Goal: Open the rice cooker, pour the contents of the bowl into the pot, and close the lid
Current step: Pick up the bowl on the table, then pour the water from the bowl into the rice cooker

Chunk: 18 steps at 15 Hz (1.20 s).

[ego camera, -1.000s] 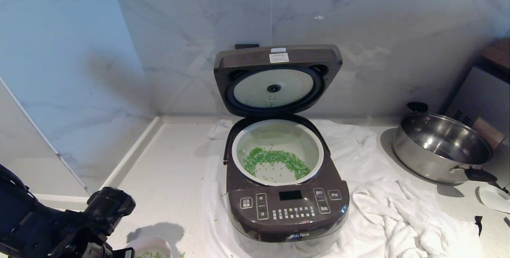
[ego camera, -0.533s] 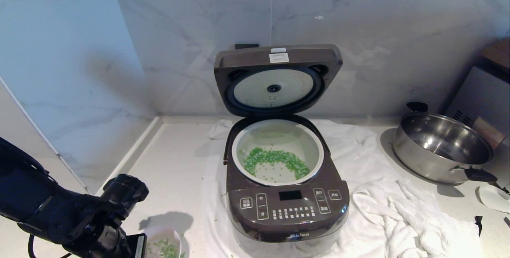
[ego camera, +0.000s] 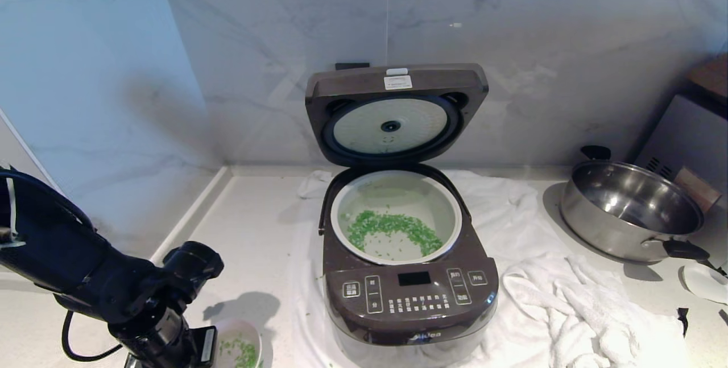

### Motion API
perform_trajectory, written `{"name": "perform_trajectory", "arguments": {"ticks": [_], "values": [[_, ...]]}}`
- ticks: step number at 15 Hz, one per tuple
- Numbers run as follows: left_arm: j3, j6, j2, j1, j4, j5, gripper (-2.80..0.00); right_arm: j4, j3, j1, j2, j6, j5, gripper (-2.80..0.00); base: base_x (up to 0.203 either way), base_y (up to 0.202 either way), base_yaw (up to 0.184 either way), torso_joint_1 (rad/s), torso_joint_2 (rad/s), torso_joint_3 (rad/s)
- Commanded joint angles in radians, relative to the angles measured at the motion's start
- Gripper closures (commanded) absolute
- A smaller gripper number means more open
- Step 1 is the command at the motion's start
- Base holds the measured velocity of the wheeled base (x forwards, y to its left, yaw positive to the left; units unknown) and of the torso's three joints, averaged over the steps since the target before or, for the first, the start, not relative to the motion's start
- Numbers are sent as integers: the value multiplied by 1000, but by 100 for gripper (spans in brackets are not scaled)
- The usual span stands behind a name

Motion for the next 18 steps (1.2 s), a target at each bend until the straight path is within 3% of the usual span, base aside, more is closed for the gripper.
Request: {"name": "perform_trajectory", "arguments": {"ticks": [1, 4, 8, 12, 18], "values": [[-4, -2, 22, 24, 3, 2, 0, 0, 0, 0, 0, 0, 0, 0, 0, 0, 0, 0, 0, 0], [-48, 3, 39, 80, 38, 3, 0, 0, 0, 0, 0, 0, 0, 0, 0, 0, 0, 0, 0, 0], [-201, 3, 37, 130, 204, -6, 0, 0, 0, 0, 0, 0, 0, 0, 0, 0, 0, 0, 0, 0], [-325, 0, 23, 129, 371, -49, 0, 0, 0, 0, 0, 0, 0, 0, 0, 0, 0, 0, 0, 0], [-465, 0, 24, 143, 533, -109, 0, 0, 0, 0, 0, 0, 0, 0, 0, 0, 0, 0, 0, 0]]}}
